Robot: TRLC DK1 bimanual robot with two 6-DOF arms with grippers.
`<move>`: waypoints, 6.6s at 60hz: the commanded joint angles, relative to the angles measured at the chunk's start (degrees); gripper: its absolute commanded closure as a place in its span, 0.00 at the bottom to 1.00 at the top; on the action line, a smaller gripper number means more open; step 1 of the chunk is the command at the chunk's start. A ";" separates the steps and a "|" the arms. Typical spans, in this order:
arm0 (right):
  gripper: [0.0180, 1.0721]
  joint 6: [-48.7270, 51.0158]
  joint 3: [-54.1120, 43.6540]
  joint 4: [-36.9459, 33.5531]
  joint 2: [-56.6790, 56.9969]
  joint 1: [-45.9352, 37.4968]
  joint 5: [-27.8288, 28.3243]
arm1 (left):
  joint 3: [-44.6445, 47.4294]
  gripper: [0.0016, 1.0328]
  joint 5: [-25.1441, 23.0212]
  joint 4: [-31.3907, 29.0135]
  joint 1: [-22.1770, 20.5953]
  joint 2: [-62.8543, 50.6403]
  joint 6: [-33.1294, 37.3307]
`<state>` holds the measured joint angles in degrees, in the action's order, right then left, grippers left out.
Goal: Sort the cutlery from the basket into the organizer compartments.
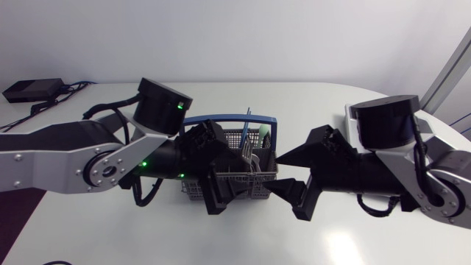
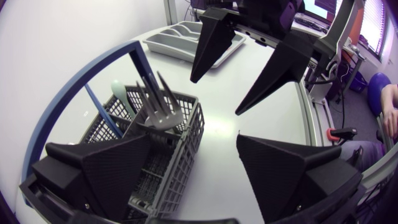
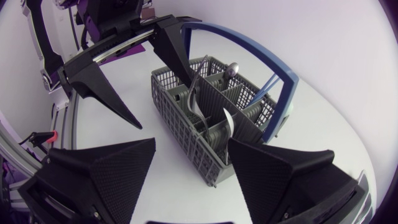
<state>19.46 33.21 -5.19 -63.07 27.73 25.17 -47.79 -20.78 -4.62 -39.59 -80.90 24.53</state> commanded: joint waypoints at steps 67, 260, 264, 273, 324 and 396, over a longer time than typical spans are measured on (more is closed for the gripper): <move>0.94 -0.66 2.47 16.53 -15.15 11.39 -20.16 | 10.52 0.08 -1.02 -0.74 5.49 15.60 5.88; 0.94 0.75 4.32 -2.98 14.03 -27.02 -25.96 | 10.88 0.08 16.03 9.02 -3.65 8.83 4.12; 0.94 0.75 6.69 -0.52 4.71 -32.38 -26.22 | 10.96 0.08 16.03 8.40 -3.56 9.54 4.12; 0.94 0.66 13.02 1.24 -8.65 -36.25 -30.35 | 11.05 0.08 16.12 7.08 -3.38 11.03 4.12; 0.94 -0.66 46.68 -6.15 -43.54 -55.76 -32.73 | 12.02 0.08 15.50 3.48 -2.86 16.30 5.17; 0.80 0.66 65.58 -13.88 -67.45 -52.16 -39.49 | 12.28 0.08 15.50 2.51 -2.86 16.92 5.17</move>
<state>20.99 97.01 -17.52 -127.96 -24.43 -13.69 -37.10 -5.28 -1.65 -42.81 -65.01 28.60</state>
